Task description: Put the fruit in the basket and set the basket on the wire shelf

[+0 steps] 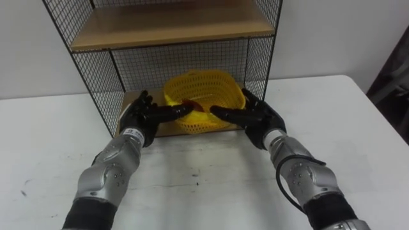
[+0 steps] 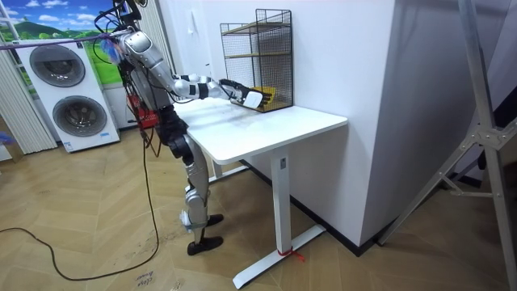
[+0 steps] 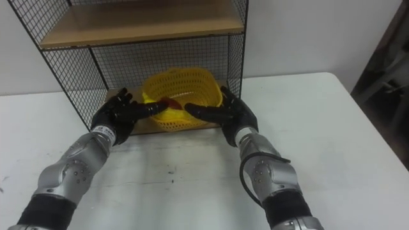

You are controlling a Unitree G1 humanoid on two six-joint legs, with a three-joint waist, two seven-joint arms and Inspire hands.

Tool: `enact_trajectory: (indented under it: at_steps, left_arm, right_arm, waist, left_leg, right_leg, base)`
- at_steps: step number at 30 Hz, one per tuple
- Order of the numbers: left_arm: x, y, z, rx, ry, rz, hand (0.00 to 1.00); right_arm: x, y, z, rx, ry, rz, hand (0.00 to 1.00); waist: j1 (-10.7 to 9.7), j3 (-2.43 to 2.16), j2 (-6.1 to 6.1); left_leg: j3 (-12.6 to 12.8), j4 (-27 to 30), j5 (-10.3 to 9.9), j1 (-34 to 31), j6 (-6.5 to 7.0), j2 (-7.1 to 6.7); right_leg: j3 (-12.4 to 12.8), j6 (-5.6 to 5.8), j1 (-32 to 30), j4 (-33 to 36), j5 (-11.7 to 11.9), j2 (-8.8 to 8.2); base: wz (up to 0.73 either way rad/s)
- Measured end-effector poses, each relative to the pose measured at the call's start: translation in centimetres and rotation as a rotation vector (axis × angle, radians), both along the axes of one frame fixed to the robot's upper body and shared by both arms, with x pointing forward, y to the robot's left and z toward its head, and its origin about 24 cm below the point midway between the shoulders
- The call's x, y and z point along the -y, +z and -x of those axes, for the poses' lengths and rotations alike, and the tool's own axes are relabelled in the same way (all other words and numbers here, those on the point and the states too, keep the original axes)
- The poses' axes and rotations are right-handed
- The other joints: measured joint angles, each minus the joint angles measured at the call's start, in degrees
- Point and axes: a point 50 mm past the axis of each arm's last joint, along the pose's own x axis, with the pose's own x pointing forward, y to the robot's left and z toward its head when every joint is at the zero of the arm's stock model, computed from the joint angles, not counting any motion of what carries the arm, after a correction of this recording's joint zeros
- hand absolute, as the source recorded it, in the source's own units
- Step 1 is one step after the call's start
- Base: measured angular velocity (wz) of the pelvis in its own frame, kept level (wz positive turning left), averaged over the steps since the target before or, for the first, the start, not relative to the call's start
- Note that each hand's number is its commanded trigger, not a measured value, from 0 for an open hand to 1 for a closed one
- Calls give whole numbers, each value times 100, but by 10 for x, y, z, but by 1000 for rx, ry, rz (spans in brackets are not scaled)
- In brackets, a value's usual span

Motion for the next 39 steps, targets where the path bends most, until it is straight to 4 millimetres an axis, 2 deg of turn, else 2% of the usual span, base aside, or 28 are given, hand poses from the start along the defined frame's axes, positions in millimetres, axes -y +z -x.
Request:
enact_trajectory:
  at_steps: [8,16,25,34,39]
  left_arm:
    - [-7,2,-1,9,29,6,0]
    - [-11,6,-2,20,55,-4,0]
    - [-16,26,-6,106,51,-25,0]
    - [-18,37,-8,164,55,-37,0]
    - [-19,45,-4,217,34,-77,0]
  right_arm:
    - [5,-1,0,7,11,-15,0]
    - [7,-3,1,1,9,11,0]
    - [7,-1,0,6,2,18,0]
    - [3,22,-7,106,-2,19,0]
    - [7,36,8,211,24,84,0]
  waist:
    - [-4,-2,0]
    - [-4,-33,10]
    - [25,-49,-14]
    - [22,-51,-16]
    - [34,-56,-27]
  left_leg:
    - [-24,11,0,-6,1,-6]
    - [-55,19,2,2,4,-23]
    - [-26,-31,29,3,22,-23]
    - [-2,-154,89,20,15,-36]
    - [46,-206,112,30,19,-36]
  right_leg:
    - [-16,-2,12,-5,2,0]
    - [-50,2,36,-5,-2,-13]
    - [-15,13,-5,-1,-5,-19]
    - [81,1,-45,-10,19,-11]
    - [111,15,-72,-7,13,-17]
  base:
    - [1]
    - [2]
    - [0]
    - [0]
    - [-2]
